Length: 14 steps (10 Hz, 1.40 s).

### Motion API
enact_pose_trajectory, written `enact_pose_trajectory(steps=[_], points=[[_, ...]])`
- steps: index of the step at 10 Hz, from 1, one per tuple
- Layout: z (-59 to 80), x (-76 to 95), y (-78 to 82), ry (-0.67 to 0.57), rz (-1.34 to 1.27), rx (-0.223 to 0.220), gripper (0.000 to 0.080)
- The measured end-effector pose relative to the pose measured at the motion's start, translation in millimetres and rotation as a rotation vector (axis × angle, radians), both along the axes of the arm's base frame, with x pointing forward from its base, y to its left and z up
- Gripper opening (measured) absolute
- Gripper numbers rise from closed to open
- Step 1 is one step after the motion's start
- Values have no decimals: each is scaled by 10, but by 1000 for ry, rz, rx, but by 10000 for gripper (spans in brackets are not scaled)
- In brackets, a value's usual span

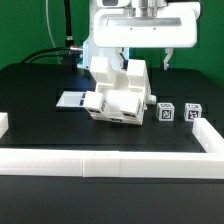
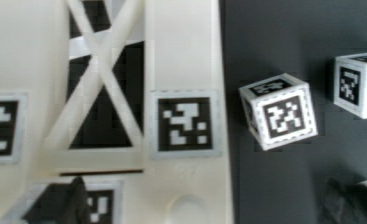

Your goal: Assemble chair

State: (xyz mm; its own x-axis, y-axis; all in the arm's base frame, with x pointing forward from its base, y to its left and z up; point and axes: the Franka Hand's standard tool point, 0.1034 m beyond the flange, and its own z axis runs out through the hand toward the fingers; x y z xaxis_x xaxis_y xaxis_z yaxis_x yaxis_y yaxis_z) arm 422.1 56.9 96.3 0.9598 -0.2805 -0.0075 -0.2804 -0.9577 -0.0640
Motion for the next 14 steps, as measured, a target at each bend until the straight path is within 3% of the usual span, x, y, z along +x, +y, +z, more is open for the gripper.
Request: enact_pose_trajectory(steps=[6, 8, 11, 14], points=[[-136, -52, -134, -1, 41, -26, 649], [-167, 13, -198, -13, 77, -39, 649], [-163, 254, -297, -35, 113, -56, 649], [-119, 709, -494, -83, 200, -87, 649]])
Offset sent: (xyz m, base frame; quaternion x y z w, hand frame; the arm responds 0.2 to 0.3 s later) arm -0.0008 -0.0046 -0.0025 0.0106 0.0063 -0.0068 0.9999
